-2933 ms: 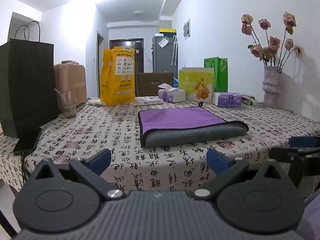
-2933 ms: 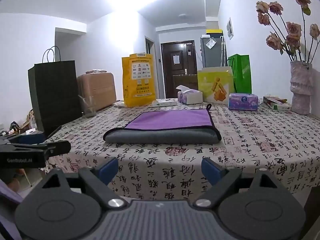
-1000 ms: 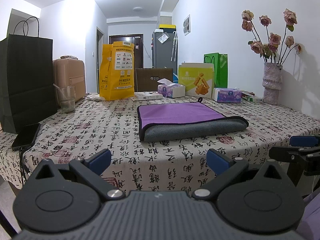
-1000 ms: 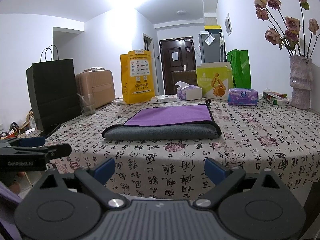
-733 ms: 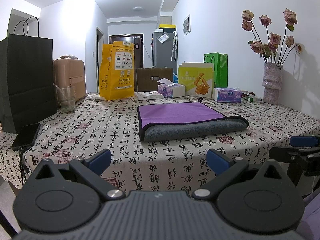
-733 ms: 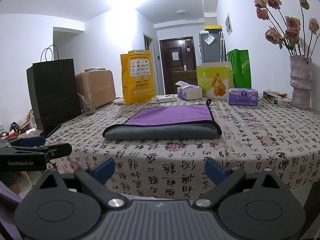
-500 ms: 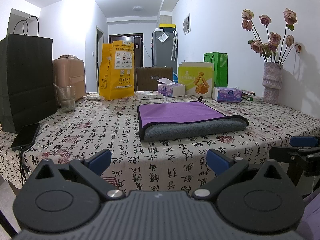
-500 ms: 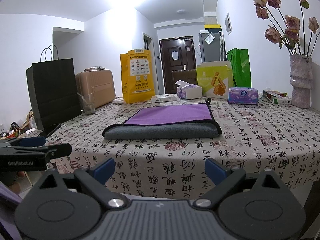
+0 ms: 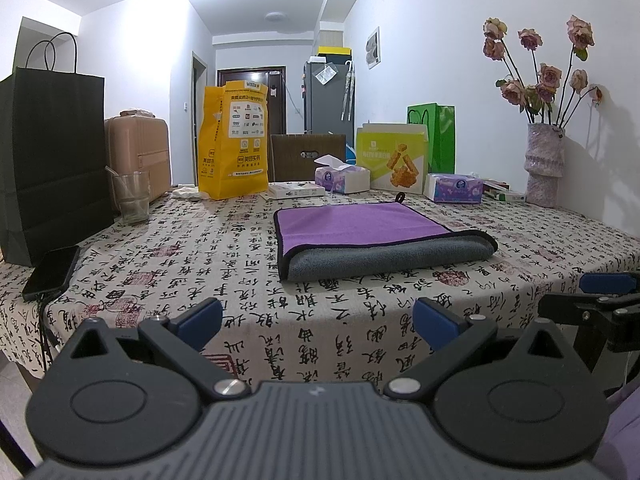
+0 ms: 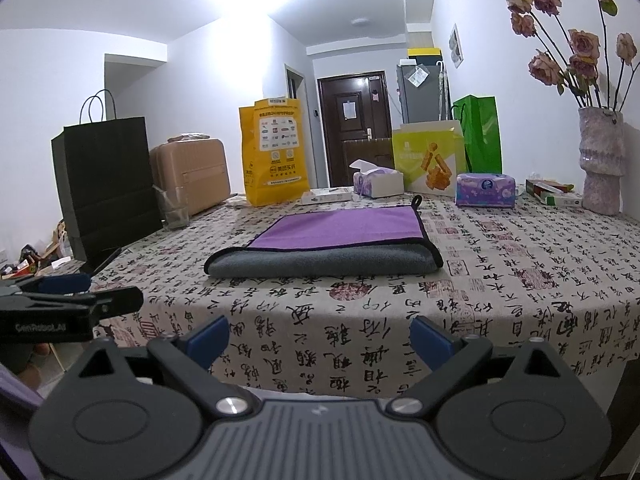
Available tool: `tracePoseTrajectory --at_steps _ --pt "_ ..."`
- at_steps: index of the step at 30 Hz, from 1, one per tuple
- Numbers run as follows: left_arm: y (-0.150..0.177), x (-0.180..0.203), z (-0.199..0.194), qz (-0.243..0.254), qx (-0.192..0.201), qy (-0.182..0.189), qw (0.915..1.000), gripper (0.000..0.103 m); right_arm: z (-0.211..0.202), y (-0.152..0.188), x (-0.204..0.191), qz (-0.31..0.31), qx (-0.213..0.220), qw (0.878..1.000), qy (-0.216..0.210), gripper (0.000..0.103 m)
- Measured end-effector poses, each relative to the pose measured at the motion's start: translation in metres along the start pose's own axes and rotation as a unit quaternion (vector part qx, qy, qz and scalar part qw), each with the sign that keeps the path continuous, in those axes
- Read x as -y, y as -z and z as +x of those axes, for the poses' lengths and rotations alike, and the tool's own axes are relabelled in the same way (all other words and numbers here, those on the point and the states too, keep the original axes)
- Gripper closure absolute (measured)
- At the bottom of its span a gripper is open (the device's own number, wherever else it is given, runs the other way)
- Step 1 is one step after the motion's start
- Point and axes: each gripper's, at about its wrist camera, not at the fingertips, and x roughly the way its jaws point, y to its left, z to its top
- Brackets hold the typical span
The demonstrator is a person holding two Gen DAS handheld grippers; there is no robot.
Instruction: Fold towel
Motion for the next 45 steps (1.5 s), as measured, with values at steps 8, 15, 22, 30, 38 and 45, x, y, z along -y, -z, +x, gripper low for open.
tracePoseTrajectory --at_steps 8,15,22,30,38,45 --pt "-0.001 0.001 0.001 0.000 -0.002 0.000 1.0000 0.000 0.001 0.000 0.000 0.001 -0.001 1.000 0.000 0.005" --pt "-0.001 0.000 0.001 0.001 -0.003 0.000 1.0000 0.000 0.002 -0.001 0.001 0.001 -0.002 1.000 0.000 0.005" --pt "-0.003 -0.001 0.002 0.001 -0.005 0.001 1.0000 0.000 0.004 -0.001 0.002 0.001 -0.003 1.000 -0.001 0.005" --pt "-0.003 -0.002 0.005 0.002 -0.011 0.001 0.9999 0.000 0.009 0.002 0.001 0.003 -0.009 1.000 -0.002 0.005" --pt "-0.001 -0.003 0.010 0.001 -0.014 -0.005 0.9999 0.000 0.012 0.003 0.001 0.005 -0.009 1.000 0.000 0.005" --pt "0.001 -0.007 0.016 -0.006 -0.019 -0.016 0.9997 0.000 0.019 0.007 0.005 0.014 -0.016 1.000 0.004 0.005"
